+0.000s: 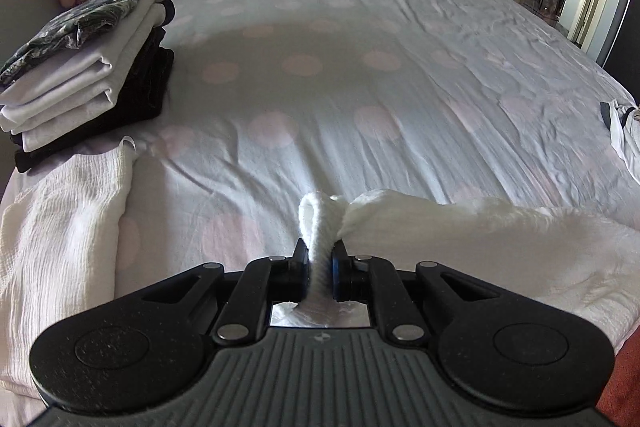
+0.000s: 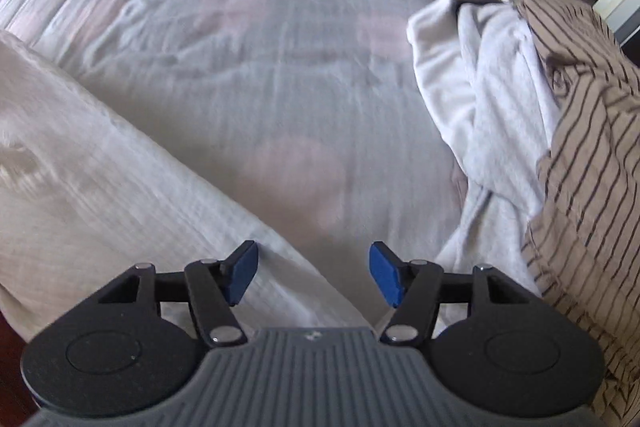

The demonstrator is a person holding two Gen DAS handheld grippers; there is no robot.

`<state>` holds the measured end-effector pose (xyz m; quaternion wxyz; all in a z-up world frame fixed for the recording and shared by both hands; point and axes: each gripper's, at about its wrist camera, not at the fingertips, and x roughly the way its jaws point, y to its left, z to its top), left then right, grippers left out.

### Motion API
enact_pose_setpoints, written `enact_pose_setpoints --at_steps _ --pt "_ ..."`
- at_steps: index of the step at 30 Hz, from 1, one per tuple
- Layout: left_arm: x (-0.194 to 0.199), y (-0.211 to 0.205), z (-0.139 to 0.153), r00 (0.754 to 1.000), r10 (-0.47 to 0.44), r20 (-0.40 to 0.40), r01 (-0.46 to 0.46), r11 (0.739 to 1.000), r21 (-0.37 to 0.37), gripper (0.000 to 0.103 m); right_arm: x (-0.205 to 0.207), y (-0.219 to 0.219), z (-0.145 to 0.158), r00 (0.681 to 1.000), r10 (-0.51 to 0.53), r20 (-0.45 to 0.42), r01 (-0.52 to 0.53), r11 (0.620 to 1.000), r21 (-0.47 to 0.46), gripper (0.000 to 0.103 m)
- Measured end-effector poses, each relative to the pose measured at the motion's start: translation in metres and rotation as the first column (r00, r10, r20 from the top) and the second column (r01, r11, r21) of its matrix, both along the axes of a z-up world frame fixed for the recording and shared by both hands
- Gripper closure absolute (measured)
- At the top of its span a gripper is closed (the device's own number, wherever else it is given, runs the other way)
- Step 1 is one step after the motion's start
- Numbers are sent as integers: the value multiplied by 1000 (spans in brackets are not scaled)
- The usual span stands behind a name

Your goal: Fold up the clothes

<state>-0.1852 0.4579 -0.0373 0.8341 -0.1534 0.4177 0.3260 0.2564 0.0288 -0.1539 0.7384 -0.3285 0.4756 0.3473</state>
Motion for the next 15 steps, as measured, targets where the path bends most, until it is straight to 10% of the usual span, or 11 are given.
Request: enact_pose_setpoints --at_steps 2,5,15 --pt "-1 -1 5 1000 1 1 -1 1000 17 91 5 -11 -5 998 -41 -53 43 998 38 51" --pt "-3 -2 11 1000 8 -5 -7 999 48 92 7 -19 1 989 -93 -114 105 989 105 94" --pt "-17 21 27 995 105 -2 -104 986 132 92 8 39 90 988 -49 144 18 977 213 99"
